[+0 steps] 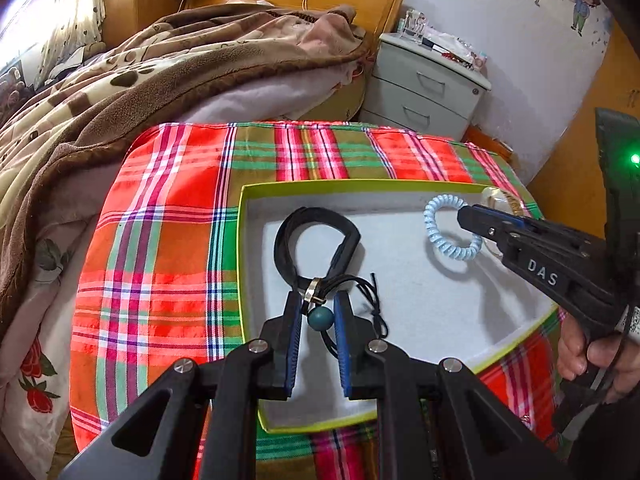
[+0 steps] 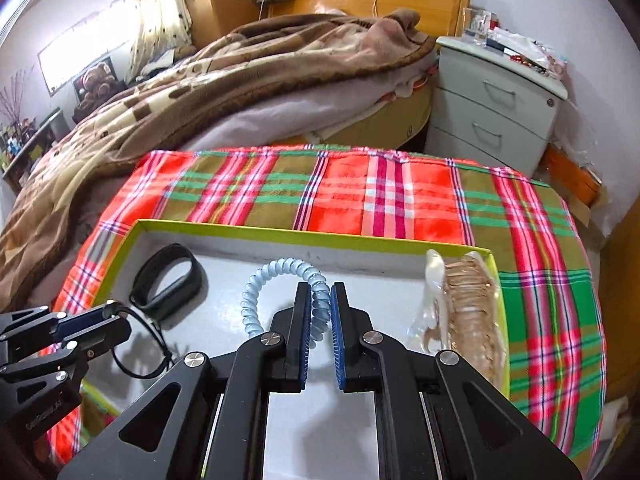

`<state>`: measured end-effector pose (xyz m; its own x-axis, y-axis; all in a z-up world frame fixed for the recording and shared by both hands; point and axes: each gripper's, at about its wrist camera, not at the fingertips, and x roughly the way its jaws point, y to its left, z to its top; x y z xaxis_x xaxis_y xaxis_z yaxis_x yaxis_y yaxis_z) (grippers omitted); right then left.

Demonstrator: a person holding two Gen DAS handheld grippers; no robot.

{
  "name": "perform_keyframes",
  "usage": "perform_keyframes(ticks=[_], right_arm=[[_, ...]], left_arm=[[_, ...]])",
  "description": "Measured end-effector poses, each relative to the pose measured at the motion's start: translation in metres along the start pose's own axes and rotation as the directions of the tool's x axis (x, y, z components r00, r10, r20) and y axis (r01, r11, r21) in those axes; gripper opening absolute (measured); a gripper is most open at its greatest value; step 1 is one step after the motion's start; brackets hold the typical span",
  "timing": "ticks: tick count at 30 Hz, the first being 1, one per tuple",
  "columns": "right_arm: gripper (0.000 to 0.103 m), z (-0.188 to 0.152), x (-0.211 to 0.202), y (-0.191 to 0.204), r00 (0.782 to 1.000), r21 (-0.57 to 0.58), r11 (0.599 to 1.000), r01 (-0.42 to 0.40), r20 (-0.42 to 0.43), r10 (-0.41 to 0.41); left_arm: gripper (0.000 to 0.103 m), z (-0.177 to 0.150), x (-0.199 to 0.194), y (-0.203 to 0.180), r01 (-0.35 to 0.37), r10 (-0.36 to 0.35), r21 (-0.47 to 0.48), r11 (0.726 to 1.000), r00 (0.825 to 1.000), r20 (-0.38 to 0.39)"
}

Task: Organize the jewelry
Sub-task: 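Carry both items into the yellow box and open both tools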

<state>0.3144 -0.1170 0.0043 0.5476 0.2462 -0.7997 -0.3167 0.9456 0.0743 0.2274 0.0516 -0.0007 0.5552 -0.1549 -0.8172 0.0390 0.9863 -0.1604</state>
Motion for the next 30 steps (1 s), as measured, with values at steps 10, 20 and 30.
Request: perform_keyframes(ticks=[10,20,30], right_arm=[[0.01,0.005,0.015,0.003,0.999,-0.018,1.0,0.009,-0.036,-0.01],[0.01,0.006,0.023,0.002,0.998,-0.017,1.0,0.004,-0.06,-0.005],[0.019,0.007,0.02,0.001,0.998,-0.009,1.0,-0.006,-0.056,0.005]], left_arm=[[0.017,-0.002,0.013,0.003,-0.011,0.011,-0.009,1.0,0.999,-0.037],[0.018,0.0,0.016,0.003,-0.018,0.018,-0.005,1.0,0.999,-0.041],[0.028,0.001,0.013,0.003,-0.02,0.02,-0.014,1.0,0.999,-0.036]])
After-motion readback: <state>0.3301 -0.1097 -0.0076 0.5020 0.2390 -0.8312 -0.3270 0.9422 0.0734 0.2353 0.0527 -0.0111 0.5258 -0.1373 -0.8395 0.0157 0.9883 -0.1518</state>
